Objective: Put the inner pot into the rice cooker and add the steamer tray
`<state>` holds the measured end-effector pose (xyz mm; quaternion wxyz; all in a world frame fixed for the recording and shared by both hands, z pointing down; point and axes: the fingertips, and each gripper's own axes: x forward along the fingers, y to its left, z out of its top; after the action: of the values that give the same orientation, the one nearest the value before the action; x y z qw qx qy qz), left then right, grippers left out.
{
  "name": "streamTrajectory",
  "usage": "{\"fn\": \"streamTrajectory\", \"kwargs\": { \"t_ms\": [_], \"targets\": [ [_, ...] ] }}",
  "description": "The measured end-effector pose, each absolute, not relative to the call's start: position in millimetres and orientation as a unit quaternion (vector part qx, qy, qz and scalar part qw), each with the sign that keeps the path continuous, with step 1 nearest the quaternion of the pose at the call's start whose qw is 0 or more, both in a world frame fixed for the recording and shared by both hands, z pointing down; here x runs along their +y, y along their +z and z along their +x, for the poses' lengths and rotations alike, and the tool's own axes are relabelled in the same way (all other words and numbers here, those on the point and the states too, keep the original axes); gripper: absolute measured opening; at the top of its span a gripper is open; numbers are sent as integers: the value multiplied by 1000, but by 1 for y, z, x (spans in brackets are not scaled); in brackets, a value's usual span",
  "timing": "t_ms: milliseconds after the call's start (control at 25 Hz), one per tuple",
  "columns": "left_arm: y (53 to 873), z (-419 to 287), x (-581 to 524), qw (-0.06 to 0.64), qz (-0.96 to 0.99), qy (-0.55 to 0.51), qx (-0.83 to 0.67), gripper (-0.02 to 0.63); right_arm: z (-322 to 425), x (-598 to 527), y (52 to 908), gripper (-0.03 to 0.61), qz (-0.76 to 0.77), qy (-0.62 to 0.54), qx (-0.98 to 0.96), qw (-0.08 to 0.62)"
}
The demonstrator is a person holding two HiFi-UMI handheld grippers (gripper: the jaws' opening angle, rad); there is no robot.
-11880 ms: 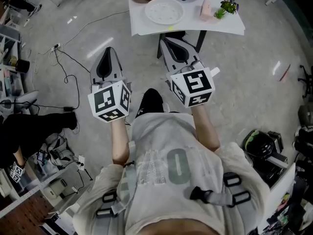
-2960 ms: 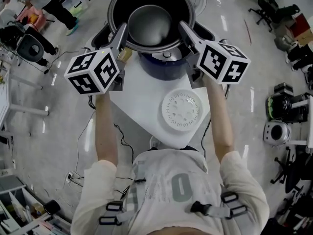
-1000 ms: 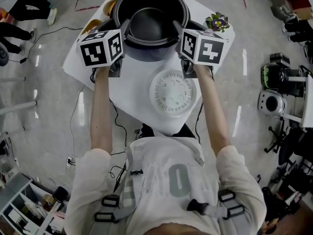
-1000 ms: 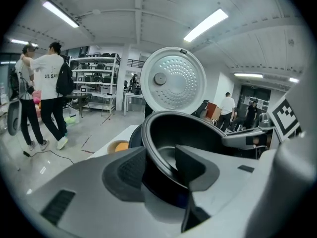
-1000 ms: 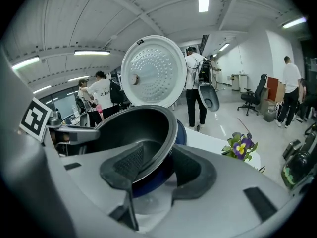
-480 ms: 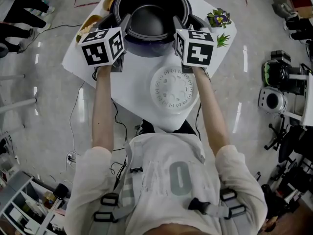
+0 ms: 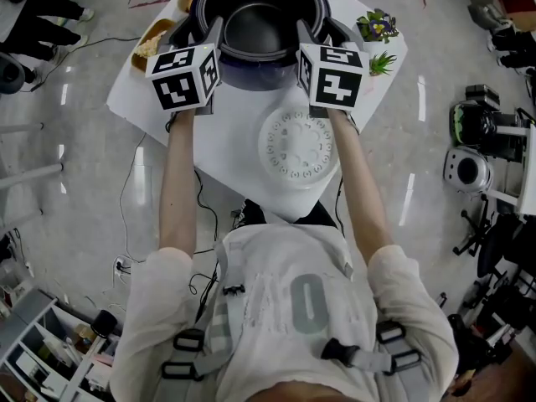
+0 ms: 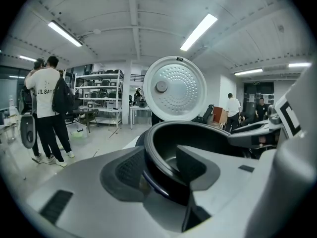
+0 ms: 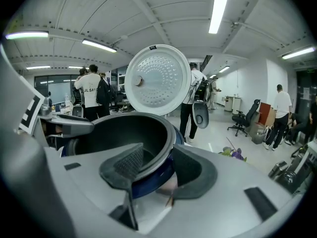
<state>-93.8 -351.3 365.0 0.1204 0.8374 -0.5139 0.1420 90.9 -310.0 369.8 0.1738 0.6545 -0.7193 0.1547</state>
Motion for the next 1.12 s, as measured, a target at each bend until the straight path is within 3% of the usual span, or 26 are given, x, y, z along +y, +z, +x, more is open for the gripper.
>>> {"fn": "streamTrajectory", "kwargs": {
  "t_ms": [200, 640, 880, 1120],
  "targets": [
    [364, -95, -351, 132, 834, 134, -519, 192, 94, -309, 367, 199, 656, 151, -718, 176],
    [309, -107, -286, 91, 839, 25, -535, 192, 99, -247, 292, 245, 639, 10, -749, 173],
    [332, -60, -207, 44, 875, 47, -480, 192, 119, -185, 318, 242, 644, -7, -740, 195],
    [376, -31, -157, 55, 903, 69, -421, 190, 132, -138, 368, 241, 653, 42, -731, 193]
  ]
}}
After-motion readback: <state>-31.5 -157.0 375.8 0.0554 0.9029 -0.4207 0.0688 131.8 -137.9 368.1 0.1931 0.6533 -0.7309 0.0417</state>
